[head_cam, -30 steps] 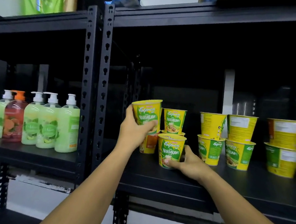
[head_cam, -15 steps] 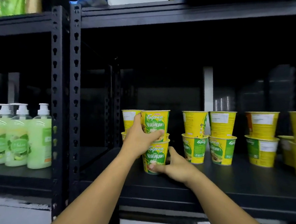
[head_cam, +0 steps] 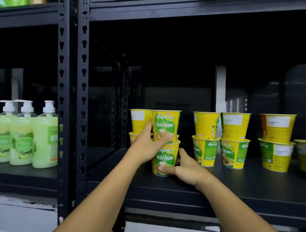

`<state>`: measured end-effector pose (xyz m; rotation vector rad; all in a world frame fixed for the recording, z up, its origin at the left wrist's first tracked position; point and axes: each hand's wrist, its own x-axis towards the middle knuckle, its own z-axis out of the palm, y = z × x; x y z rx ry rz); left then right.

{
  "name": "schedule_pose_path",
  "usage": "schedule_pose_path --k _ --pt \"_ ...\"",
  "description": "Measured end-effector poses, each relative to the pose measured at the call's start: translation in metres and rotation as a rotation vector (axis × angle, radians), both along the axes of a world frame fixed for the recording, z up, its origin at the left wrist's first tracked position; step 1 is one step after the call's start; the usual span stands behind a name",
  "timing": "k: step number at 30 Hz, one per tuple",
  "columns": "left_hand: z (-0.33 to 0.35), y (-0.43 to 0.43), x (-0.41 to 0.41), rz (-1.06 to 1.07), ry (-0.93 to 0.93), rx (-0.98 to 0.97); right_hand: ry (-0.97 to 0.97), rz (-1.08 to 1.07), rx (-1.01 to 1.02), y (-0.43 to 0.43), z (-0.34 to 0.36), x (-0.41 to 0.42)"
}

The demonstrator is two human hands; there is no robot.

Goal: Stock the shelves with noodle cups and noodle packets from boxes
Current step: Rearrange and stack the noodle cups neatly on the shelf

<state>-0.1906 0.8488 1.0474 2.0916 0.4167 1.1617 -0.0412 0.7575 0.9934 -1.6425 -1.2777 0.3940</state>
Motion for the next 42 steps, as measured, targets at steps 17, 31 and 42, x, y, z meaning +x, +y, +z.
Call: schedule_pose_path --k 17,31,42 --pt "-0.058 0.022 -0.036 0.06 0.472 0.163 0.201 0.118 0.133 -0.003 0.002 0.007" --pt "-0.052 0.018 -0.032 0.105 0.769 0.255 0.044 0.032 0.094 -0.021 0.007 -0.002" --pt "-0.046 -0.014 -0.006 -0.032 0.825 0.403 -0.112 -0.151 0.087 -0.122 0.006 0.026"
